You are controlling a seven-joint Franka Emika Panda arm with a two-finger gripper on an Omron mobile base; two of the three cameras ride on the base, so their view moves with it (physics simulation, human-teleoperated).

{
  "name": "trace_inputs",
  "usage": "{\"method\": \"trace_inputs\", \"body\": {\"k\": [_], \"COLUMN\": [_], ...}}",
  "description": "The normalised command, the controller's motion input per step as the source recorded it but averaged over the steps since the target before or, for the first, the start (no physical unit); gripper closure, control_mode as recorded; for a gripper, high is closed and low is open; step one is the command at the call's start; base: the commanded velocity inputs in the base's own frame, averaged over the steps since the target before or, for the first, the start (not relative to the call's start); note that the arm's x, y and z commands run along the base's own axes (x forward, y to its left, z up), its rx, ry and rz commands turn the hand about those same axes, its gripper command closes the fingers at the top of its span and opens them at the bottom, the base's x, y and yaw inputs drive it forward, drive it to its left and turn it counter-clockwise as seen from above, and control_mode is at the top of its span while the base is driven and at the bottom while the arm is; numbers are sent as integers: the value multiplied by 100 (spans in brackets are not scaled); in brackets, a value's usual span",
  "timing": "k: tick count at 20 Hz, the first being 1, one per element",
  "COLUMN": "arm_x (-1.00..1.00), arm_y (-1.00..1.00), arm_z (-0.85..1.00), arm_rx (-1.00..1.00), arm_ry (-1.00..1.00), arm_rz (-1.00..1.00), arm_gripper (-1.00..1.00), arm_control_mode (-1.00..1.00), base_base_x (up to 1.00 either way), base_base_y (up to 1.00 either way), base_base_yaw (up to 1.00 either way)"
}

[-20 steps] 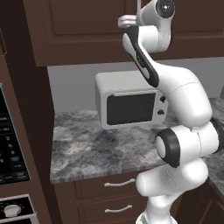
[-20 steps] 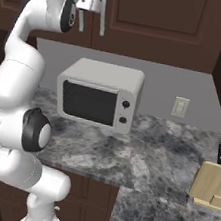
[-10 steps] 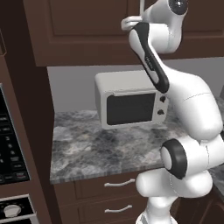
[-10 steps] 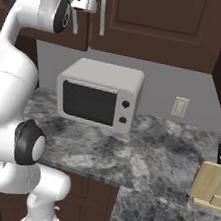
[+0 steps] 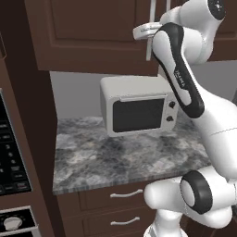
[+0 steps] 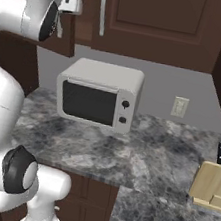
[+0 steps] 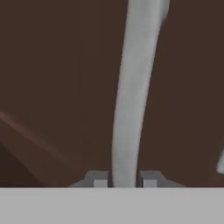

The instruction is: The dining table condiment station is running low on mustard. Refill the condiment station by opening the cabinet and taking the mustard from the cabinet and placing it on the dining table.

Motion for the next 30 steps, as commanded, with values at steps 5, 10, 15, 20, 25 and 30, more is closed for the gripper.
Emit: {"method": "trace_inputs", "body": {"k": [5, 10, 15, 20, 25, 30], "arm_x": [-99, -79, -60, -22, 0, 24], "arm_y": [37, 24, -12, -76, -77, -22], "arm_z": [20, 31, 1, -11, -2, -3], "arm_rx": [-3, -3, 4, 47, 61, 53], "arm_ry": [0, 0, 0, 0, 8, 20], "arm_rz": [13, 8, -4, -26, -24, -4], "arm_gripper": [100, -100, -100, -100, -100, -100], "arm_control_mode": [-100, -100, -100, -100, -100, -100], "base_base_x": [0, 0, 0, 0, 0, 0], "base_base_y": [0, 0, 0, 0, 0, 0], "base_base_yaw": [0, 0, 0, 0, 0, 0]}}
